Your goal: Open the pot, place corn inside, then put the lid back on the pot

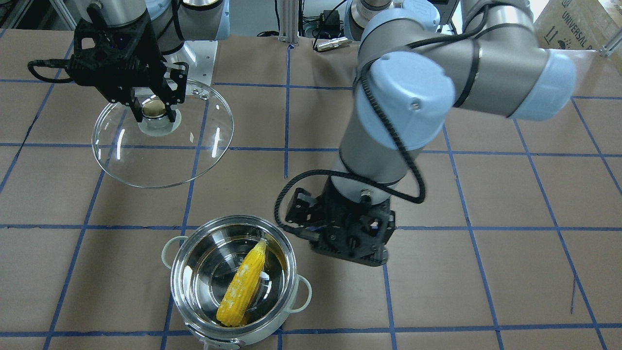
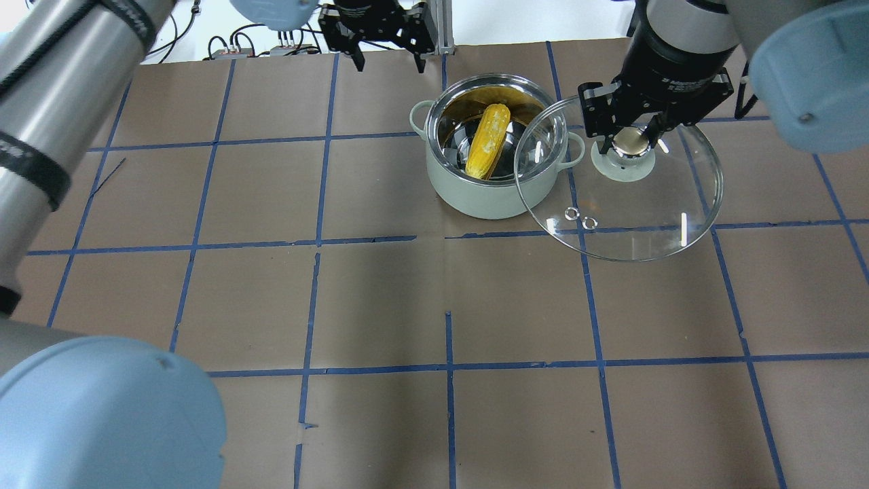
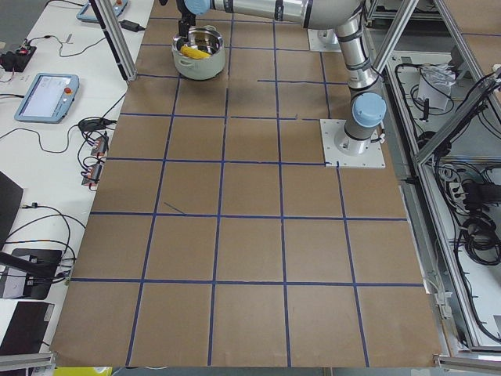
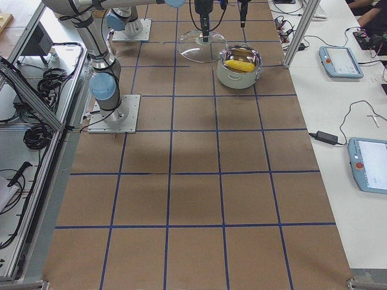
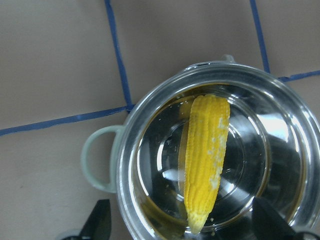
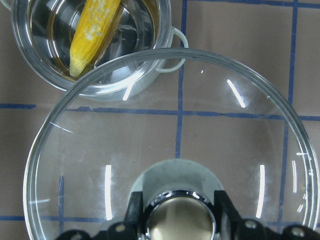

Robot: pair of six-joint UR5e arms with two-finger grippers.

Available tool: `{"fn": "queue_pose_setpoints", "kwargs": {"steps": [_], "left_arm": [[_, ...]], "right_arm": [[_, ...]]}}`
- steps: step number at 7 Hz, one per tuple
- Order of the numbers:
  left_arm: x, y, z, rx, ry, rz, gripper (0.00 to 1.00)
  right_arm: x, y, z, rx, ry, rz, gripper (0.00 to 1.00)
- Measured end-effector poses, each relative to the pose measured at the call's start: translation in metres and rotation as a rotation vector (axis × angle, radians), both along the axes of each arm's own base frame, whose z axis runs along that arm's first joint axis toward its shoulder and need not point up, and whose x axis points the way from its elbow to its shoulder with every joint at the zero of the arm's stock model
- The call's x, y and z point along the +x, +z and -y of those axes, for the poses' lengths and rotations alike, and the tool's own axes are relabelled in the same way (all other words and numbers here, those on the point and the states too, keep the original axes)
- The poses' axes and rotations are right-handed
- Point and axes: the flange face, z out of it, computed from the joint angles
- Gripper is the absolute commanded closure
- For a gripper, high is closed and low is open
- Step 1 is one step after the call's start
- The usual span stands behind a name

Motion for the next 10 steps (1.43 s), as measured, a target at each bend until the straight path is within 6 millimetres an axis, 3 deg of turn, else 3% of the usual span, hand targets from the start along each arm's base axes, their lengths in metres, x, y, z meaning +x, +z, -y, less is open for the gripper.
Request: {"fn": "queue_pose_setpoints", "kwargs": {"steps": [2,4,6,7,8,10], "left_arm": [[0.063,0.022,-0.038,0.062,0.032,0.09,0.0],[0.11,0.022,-0.08,0.111,0.051,0.135,0.0],[0.127,0.016,-0.106,0.136,0.121,0.147,0.0],[0.129,0.019,-0.106,0.132,0.165,0.15,0.0],[0.13,0.025,-0.103,0.13,0.186,0.152,0.0],[0.128,0.032,-0.109,0.141,0.189,0.151,0.0]], "right_arm": [[0.015,-0.028,0.05,-0.036,0.013,0.006,0.89],[0.047,-0.061,0.105,-0.042,0.05,0.008,0.89],[0.084,-0.099,0.159,-0.03,0.083,0.006,0.89],[0.097,-0.118,0.184,-0.023,0.093,0.005,0.89],[0.106,-0.128,0.203,-0.027,0.1,0.004,0.89],[0.113,-0.137,0.223,-0.032,0.106,0.003,0.89]]}}
